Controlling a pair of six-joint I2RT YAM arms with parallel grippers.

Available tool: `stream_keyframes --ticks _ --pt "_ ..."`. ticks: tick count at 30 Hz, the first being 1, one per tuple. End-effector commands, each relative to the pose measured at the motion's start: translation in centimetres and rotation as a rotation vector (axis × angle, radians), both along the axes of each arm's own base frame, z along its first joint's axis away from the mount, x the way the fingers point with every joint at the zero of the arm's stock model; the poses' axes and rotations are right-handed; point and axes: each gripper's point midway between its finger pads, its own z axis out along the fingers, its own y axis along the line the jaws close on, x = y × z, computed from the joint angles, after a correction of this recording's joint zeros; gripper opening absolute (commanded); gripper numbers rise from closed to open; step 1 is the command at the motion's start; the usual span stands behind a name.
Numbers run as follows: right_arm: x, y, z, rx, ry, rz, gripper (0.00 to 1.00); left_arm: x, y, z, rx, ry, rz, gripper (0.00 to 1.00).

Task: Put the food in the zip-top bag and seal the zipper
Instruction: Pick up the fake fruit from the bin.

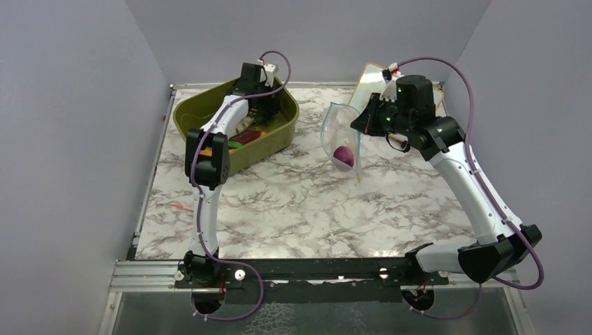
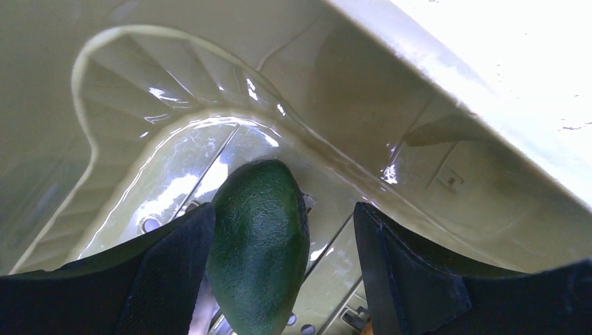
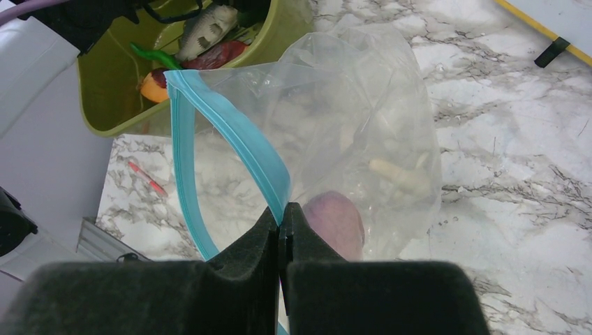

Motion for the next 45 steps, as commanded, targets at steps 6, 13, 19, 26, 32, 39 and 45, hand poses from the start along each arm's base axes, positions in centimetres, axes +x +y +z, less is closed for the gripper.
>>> stream_keyframes --ticks 6,13,19,26,32,39,45 --pt "0.2 -0.4 1.1 0.007 -0.022 -0.024 0.01 -1.8 1.3 -3.4 0.070 0.096 0.046 0.81" --pt "0.2 -0.4 1.2 0.012 -0.023 -0.030 0.01 -1.3 1.0 -2.6 0.058 0.077 0.039 0.61" --pt "0.0 -0.4 1.0 0.016 -0.018 -0.028 0.01 -0.9 0.7 -0.2 0.033 0.036 0.049 0.48" --pt "-0.3 -0.7 0.8 0.029 0.004 -0.055 0.01 -0.8 0.7 3.6 -0.024 -0.005 0.123 0.45" --pt "0.9 -1.5 0.8 0.009 0.008 -0.137 0.01 -1.5 -0.5 7.6 -0.121 -0.030 0.152 0.43" --pt "-0.2 -0.8 -3.6 0.075 0.109 -0.146 0.01 -3.4 -1.2 11.5 -0.201 -0.052 0.141 0.37" --pt "0.1 -0.7 -5.4 0.063 0.118 -0.144 0.01 -5.7 -2.2 16.8 -0.296 -0.104 0.086 0.33"
